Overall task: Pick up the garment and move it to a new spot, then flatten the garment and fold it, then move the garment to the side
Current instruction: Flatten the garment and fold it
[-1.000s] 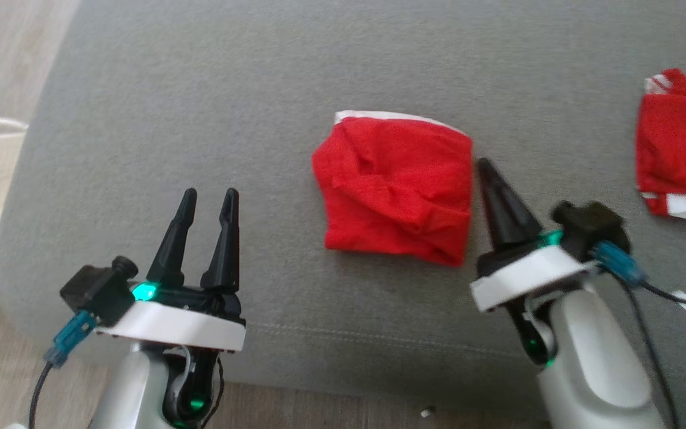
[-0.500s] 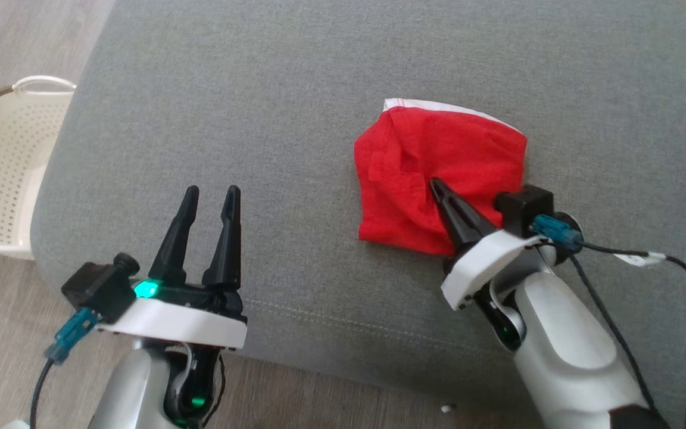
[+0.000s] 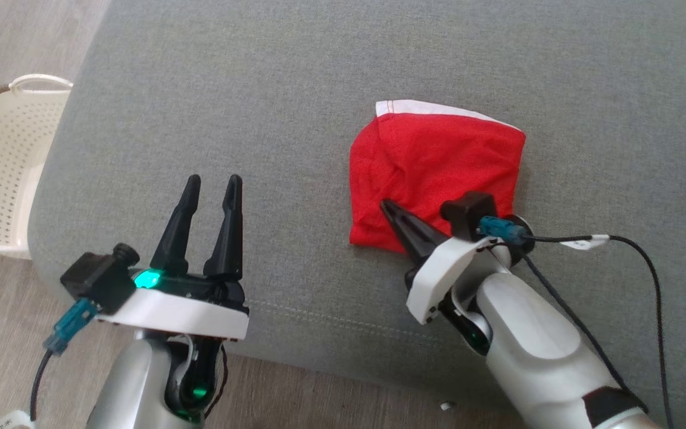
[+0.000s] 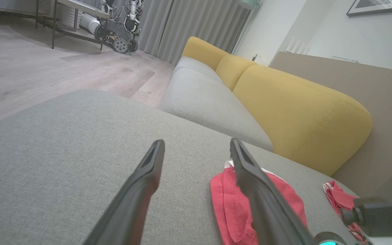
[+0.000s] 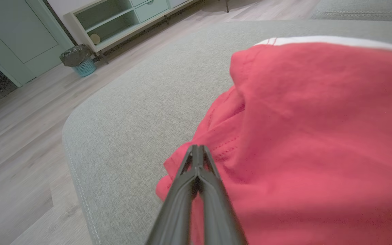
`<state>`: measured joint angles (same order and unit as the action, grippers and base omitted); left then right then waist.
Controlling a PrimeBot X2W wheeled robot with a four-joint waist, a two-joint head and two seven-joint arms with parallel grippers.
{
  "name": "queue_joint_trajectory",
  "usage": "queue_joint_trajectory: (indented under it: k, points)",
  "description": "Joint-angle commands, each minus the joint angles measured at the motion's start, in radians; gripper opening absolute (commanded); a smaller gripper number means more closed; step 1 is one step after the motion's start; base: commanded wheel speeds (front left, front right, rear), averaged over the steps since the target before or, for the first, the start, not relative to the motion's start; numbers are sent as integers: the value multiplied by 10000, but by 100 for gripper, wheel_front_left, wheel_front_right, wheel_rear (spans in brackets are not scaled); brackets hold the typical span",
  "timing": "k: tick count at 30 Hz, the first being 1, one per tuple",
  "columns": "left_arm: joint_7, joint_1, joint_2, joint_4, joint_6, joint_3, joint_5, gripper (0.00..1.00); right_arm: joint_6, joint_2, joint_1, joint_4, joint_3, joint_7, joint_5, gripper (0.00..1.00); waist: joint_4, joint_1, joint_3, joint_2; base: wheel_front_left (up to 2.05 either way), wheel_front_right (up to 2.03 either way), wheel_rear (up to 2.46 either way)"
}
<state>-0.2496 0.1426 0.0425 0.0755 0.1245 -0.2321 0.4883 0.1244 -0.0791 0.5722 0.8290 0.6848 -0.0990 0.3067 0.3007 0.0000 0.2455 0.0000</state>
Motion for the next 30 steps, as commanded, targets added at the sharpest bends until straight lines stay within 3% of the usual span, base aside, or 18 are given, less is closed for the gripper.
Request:
queue_joint_trajectory:
  k: [1, 11, 17, 30]
  points:
    - [-122, 380, 77, -316, 61, 272, 58, 100, 63, 221, 254, -180, 353, -100, 197, 0, -4, 0, -3, 0, 0, 0, 0]
    - [-122, 277, 77, -221, 61, 349, 55, 100, 63, 44, 587, 94, 1187, -226, 1101, 0, -77, 0, -196, 0, 0, 0, 0]
    - [-122, 220, 77, -247, 61, 433, 62, 100, 63, -129, 885, -167, 510, -817, 1251, 0, -199, 0, -303, 0, 0, 0, 0]
    - [-122, 410, 77, -368, 61, 55, 109, 100, 63, -187, 1486, 586, -1118, -1225, -231, 0, 21, 0, 214, 0, 0, 0, 0]
